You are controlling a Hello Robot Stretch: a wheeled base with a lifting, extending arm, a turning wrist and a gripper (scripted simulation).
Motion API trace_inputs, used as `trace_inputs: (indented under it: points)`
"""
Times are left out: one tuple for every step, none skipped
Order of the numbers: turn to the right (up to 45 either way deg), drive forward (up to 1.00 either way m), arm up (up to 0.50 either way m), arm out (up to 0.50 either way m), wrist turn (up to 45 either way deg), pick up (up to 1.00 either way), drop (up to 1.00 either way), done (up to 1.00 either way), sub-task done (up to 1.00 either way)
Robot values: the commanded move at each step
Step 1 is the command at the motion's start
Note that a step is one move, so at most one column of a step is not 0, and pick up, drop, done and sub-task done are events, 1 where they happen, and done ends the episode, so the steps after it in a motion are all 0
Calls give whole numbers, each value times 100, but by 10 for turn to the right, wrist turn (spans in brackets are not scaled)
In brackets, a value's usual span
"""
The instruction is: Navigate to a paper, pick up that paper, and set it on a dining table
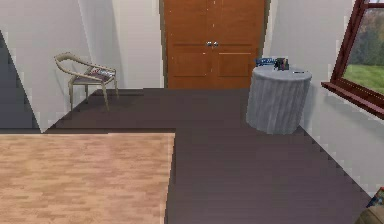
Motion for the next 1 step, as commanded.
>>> trace_inputs:
  points:
    - [0, 0, 50, 0, 0, 0, 0, 0, 0]
